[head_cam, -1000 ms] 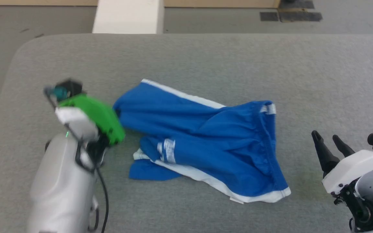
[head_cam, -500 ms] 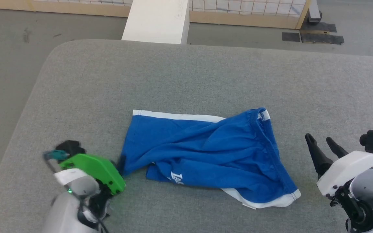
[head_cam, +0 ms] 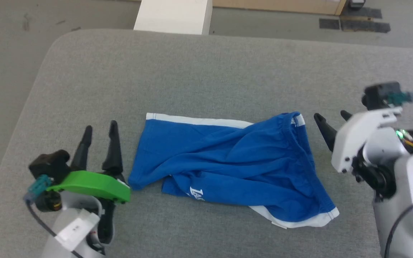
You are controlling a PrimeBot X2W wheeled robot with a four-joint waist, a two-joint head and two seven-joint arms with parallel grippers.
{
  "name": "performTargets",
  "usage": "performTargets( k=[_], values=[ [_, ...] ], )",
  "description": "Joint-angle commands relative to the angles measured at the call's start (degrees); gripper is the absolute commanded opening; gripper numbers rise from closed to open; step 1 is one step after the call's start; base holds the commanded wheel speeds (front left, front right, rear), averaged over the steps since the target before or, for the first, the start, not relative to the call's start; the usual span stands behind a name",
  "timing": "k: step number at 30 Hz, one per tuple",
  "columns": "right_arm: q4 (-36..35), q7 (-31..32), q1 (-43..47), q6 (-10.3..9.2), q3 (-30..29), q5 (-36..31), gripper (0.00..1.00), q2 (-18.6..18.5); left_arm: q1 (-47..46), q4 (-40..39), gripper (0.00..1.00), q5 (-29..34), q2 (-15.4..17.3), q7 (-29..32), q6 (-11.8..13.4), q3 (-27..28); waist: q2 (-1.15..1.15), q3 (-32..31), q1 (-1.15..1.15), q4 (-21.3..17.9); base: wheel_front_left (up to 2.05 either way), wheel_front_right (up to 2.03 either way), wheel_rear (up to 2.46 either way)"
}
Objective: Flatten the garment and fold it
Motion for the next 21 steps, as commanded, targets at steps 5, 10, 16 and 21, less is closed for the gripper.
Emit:
performTargets(
  k=[5,10,16,21],
  values=[
    [5.75,4.75,-6.64,-0.08,4.86,-2.9,1.0,-3.01,-1.42,1.28,1.0,1.25,-1.08,-1.86,-0.95,-1.12,0.0,3.93,0.0,1.53,0.0,0.0,0.0],
    [10.18,5.93,-10.54,-0.08,9.42,-3.88,1.0,-4.94,-3.11,1.47,1.0,2.13,-1.37,-3.01,-1.17,-1.21,0.0,6.76,0.0,2.14,0.0,0.0,0.0],
    [14.42,5.21,-13.38,-0.08,13.24,-4.17,1.0,-5.54,-4.35,1.62,1.0,2.6,-1.8,-3.63,-1.57,-1.25,0.0,8.86,0.0,2.71,0.0,0.0,0.0],
    [17.08,3.89,-14.4,-0.08,14.88,-3.12,0.0,-5.62,-4.95,2.6,1.0,2.68,-2.13,-3.9,-1.85,-1.04,0.0,9.37,0.0,2.73,0.0,0.0,0.0]
  ],
)
